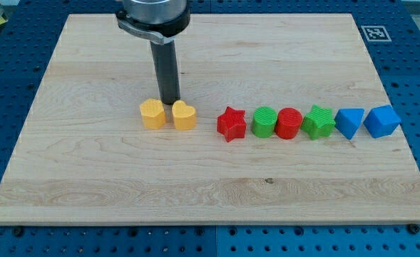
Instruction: Adjust yellow blocksand red star in a horizontal line
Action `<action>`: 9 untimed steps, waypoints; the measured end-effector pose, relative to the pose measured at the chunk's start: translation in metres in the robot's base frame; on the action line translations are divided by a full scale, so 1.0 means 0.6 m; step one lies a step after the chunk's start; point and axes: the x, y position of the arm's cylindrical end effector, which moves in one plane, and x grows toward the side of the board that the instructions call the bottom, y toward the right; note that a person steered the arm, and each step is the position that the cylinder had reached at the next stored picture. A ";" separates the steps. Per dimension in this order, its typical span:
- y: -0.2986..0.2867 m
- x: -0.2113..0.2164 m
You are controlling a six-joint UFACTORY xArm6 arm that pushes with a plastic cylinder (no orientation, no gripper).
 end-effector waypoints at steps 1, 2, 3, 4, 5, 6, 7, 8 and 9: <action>0.004 0.017; 0.025 0.028; 0.026 0.021; 0.015 -0.002; -0.047 -0.007; -0.070 0.015; -0.070 0.025; -0.092 -0.010; -0.100 -0.079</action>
